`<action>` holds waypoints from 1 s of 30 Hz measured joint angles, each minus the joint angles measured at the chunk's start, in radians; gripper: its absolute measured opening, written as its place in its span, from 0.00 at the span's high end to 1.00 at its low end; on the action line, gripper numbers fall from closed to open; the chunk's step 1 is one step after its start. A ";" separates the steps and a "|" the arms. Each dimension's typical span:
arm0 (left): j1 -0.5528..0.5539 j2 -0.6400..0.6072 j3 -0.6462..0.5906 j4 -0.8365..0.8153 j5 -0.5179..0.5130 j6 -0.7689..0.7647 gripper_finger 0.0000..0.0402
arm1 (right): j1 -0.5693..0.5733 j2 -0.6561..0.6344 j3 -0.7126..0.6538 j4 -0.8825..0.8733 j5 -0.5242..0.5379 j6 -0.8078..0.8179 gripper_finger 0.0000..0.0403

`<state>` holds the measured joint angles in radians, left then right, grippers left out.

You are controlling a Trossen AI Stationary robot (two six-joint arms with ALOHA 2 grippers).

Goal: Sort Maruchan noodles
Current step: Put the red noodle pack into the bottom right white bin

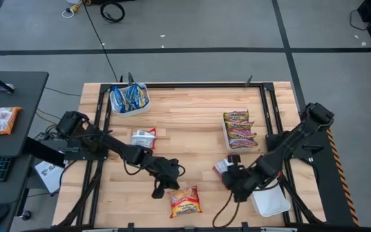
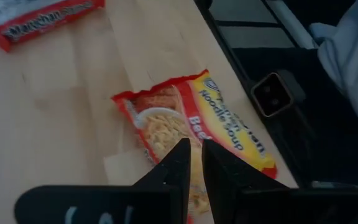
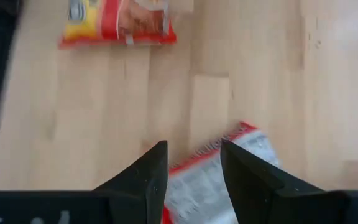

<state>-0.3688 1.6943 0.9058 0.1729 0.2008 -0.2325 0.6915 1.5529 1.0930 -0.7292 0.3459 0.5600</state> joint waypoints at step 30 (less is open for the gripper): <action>0.008 0.000 0.000 -0.180 0.376 0.161 0.89 | -0.109 0.716 0.606 -0.690 -0.205 0.598 0.46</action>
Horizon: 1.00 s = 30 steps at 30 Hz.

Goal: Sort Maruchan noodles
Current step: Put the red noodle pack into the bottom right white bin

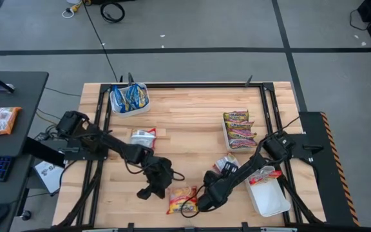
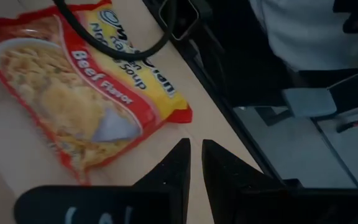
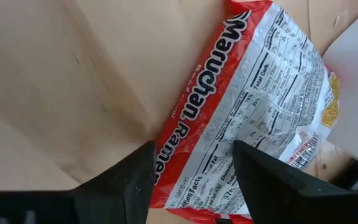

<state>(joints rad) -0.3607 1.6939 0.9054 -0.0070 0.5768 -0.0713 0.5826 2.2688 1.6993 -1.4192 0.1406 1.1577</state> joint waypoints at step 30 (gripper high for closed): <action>-0.031 -0.231 0.001 0.114 -0.408 0.235 0.93 | 0.071 -0.449 -0.003 0.125 0.206 -0.048 0.99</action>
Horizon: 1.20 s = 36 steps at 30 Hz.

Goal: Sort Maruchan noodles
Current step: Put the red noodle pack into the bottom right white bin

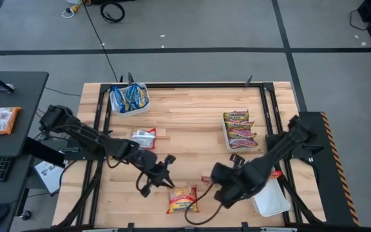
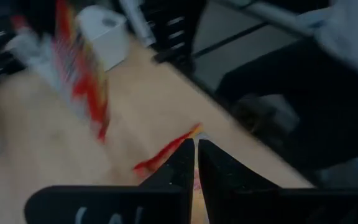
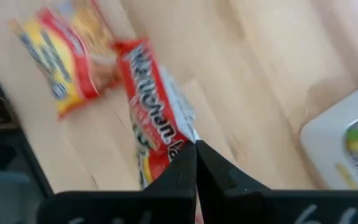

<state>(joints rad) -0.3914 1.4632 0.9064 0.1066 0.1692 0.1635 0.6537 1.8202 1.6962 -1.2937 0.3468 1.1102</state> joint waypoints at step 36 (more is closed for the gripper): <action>0.055 0.091 -0.001 0.107 -0.167 -0.157 0.93 | 0.405 -0.498 -0.372 0.157 -0.224 0.130 0.99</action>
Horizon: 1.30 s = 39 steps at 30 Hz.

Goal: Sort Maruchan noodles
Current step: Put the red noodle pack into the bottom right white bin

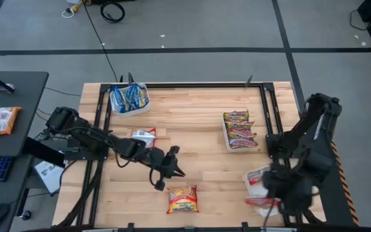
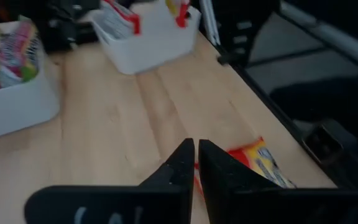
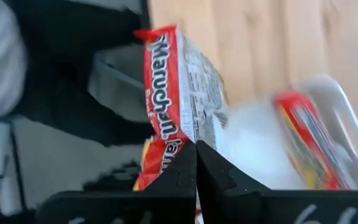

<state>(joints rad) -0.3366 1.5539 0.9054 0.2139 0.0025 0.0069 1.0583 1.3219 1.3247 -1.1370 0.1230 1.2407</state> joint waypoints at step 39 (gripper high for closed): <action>0.084 0.155 0.000 0.200 -0.183 0.026 0.51 | -0.040 0.000 -0.385 -0.157 -0.023 -0.171 0.94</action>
<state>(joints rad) -0.2529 1.7088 0.9058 0.4141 -0.1810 0.0333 1.0183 1.3224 0.9398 -1.2937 0.1000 1.0695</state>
